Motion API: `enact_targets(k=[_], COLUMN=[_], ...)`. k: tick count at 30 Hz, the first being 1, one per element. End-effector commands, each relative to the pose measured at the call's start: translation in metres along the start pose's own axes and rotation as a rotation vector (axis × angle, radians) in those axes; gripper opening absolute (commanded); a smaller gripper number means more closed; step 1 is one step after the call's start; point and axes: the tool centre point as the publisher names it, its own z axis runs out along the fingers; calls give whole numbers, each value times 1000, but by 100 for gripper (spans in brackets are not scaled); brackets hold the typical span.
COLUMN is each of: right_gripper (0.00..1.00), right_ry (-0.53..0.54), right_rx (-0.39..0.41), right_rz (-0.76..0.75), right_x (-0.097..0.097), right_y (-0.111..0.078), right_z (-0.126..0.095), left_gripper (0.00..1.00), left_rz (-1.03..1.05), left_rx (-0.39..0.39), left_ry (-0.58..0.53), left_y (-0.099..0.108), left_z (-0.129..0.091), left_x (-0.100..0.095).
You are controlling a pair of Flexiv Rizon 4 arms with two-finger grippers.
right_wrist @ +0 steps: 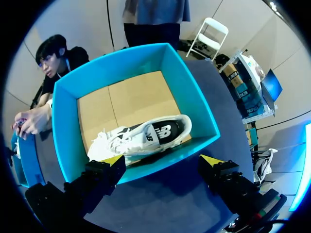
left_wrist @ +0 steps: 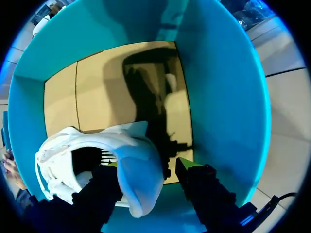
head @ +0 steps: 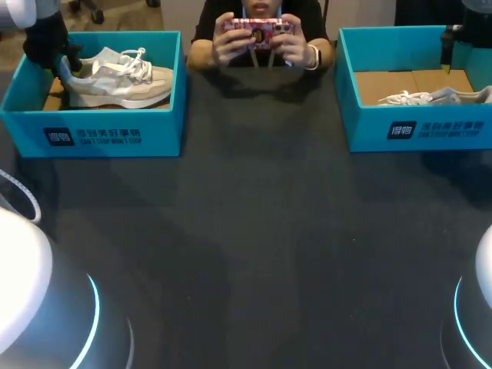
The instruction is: Take the shoe out of the shoebox, open the shoe tongue, remove and reinsert the insole, then place the shoe into the shoebox
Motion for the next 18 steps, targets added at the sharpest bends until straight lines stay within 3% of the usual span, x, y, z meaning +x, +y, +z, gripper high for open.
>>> enact_targets(k=[1,8,9,10,18], right_gripper=[100,100,100,100,100], right_ry=[1,1,1,1,1], right_rx=[-3,-3,-3,-3,-3], right_rz=[1,1,1,1,1], right_x=[0,0,0,0,0], right_y=[-1,-1,-1,-1,-1], right_z=[0,0,0,0,0], left_gripper=[49,29,22,0,0], left_rz=[7,8,-1,-7,31], left_rx=[23,39,25,18,27], left_ry=[0,14,11,4,9], left_y=[8,9,8,8,3], left_z=[9,16,15,13,-3], left_x=[1,1,2,3,10])
